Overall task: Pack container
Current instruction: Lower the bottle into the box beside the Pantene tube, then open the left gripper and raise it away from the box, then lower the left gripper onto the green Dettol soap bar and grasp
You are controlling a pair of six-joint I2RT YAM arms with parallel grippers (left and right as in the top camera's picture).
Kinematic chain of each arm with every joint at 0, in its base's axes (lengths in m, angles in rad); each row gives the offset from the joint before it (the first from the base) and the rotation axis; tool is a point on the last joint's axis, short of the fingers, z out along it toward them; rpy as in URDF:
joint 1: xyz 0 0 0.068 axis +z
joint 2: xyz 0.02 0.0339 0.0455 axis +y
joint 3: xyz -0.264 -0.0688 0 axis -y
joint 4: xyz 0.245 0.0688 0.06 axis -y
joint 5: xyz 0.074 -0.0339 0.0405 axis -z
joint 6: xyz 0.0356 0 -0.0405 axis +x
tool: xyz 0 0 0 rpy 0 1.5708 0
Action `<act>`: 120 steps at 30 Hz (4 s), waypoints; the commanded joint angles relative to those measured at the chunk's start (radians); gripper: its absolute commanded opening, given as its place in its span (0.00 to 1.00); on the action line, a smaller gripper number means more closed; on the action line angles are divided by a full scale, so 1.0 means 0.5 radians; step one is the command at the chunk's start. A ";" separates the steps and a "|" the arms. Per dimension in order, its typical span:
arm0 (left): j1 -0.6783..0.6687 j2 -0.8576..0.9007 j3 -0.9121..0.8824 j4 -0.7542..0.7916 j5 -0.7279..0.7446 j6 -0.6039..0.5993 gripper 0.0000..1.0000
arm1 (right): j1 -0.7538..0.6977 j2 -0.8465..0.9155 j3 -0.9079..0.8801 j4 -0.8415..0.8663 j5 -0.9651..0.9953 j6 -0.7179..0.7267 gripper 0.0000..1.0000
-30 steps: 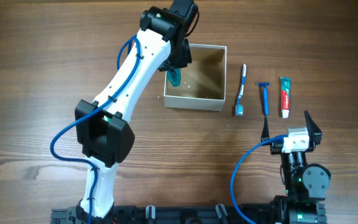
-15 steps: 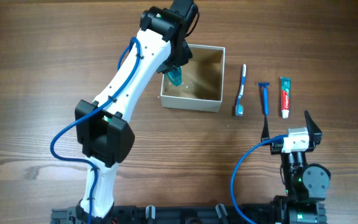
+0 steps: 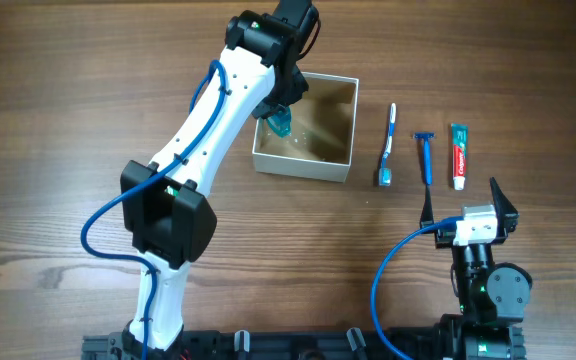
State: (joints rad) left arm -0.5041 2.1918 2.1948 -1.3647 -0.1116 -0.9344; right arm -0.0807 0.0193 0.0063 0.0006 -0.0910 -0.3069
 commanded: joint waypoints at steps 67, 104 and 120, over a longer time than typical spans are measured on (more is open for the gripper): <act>0.030 0.059 -0.032 0.076 -0.073 -0.001 0.56 | 0.008 -0.016 -0.002 0.005 0.033 0.038 1.00; 0.295 -0.777 -0.031 -0.599 -0.433 0.999 0.62 | 0.008 -0.016 -0.002 0.005 0.033 0.038 1.00; 0.589 -0.767 -1.032 -0.291 -0.017 1.001 0.62 | 0.008 -0.016 -0.002 0.005 0.034 0.039 1.00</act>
State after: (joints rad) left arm -0.2325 1.8072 1.8385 -1.5848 -0.1963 -0.4240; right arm -0.0807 0.0193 0.0063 0.0006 -0.0914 -0.3069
